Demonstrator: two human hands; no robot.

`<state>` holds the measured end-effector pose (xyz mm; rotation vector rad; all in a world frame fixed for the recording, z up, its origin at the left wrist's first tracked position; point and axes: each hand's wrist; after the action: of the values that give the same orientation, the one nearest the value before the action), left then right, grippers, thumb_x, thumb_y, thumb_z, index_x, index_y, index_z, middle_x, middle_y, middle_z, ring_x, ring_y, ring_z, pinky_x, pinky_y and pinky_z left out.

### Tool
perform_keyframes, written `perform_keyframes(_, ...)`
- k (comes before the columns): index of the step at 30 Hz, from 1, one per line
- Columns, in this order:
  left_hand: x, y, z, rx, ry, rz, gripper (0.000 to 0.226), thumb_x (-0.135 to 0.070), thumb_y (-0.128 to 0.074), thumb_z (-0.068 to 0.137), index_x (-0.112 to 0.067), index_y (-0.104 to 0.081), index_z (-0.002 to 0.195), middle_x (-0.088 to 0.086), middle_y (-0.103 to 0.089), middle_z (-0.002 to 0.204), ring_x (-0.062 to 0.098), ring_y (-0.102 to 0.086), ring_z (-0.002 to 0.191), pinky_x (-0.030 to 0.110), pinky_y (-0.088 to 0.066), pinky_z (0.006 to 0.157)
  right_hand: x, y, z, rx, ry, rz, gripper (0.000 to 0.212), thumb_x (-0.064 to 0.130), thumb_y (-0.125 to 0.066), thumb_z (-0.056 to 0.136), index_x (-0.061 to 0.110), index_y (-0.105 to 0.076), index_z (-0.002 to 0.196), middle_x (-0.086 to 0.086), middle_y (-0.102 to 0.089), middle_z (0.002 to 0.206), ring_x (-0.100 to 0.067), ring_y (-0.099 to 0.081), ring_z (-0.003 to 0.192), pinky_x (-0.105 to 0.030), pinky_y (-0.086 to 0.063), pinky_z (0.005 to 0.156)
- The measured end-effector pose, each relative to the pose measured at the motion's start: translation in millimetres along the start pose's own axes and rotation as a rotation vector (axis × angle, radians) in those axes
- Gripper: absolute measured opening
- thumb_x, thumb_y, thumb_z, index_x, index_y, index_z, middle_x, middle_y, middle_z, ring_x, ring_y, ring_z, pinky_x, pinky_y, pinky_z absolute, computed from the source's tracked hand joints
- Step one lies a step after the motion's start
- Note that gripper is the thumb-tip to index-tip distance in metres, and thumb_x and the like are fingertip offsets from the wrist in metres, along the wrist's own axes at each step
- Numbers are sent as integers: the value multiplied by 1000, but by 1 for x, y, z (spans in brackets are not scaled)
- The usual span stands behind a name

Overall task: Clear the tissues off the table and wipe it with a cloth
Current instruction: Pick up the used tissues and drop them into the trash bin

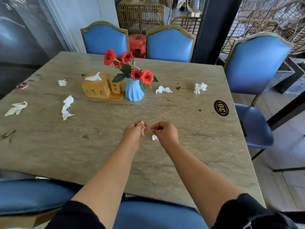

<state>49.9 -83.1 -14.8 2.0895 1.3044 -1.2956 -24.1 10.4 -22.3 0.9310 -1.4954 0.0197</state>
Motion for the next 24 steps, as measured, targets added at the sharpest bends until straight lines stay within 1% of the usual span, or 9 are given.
perform_keyframes(1,-2,5,2,-5,7,-28,16,-8,-49,99,-8,-61,89,5,-63,82,17,-63,81,24,-51,76,-3,-5,4,-25,14,-121,18,11,-64,85,21,-74,97,-4,-64,109,-22,-58,104,-27,-45,85)
perform_keyframes(3,-6,15,6,-5,28,-74,13,-3,-46,98,-6,-59,101,7,-63,87,18,-64,78,29,-54,76,-12,-16,11,25,7,-351,31,10,-59,87,26,-69,112,-4,-51,128,-27,-44,121,-28,-37,94)
perform_keyframes(6,-9,32,13,-10,58,-66,24,3,-41,98,-12,-56,110,9,-64,91,20,-64,77,32,-54,74,-19,-30,13,114,-63,-513,42,3,-53,90,26,-63,124,-3,-43,139,-29,-35,128,-35,-39,100)
perform_keyframes(9,-11,48,19,33,85,-24,32,4,-36,97,-18,-59,99,9,-63,96,20,-65,78,32,-53,71,-22,-45,12,87,-83,-519,41,-8,-48,87,16,-67,114,-9,-52,121,-30,-44,120,-34,-46,92)
perform_keyframes(12,-8,62,27,40,109,-9,33,4,-35,96,-17,-60,93,8,-63,93,19,-64,77,30,-53,71,-17,-57,9,27,-104,-410,26,-4,-54,85,8,-71,101,-10,-56,111,-29,-57,105,-24,-42,77)
perform_keyframes(16,-12,77,31,21,175,-62,30,6,-31,97,-10,-56,89,9,-55,85,18,-55,71,30,-51,76,25,-70,-3,-60,12,-154,17,12,-65,85,14,-74,100,3,-53,99,-10,-51,86,-14,-32,71)
perform_keyframes(19,-21,87,32,-6,217,-154,31,7,-29,95,-9,-53,86,11,-57,87,19,-53,68,31,-51,79,57,-86,-13,-39,94,11,15,13,-68,81,18,-72,95,5,-64,95,-10,-59,82,-19,-41,65)
perform_keyframes(21,-27,97,31,-24,234,-248,28,3,-31,98,-9,-55,88,12,-60,90,21,-59,77,38,-52,87,69,-97,-20,-19,122,79,15,11,-70,77,16,-67,91,6,-64,85,-7,-58,75,-13,-41,59)
perform_keyframes(24,-39,119,23,-36,195,-287,20,-6,-38,99,-7,-58,97,13,-60,87,21,-61,81,35,-53,78,85,-117,-26,17,171,34,11,14,-73,75,18,-65,82,10,-59,73,-3,-53,69,-13,-38,55)
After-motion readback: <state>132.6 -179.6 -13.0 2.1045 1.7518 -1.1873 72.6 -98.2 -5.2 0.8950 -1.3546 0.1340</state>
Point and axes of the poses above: each hand's wrist, its own z-axis towards the middle knuckle, its own y-axis out of the back of the hand, x = y × z
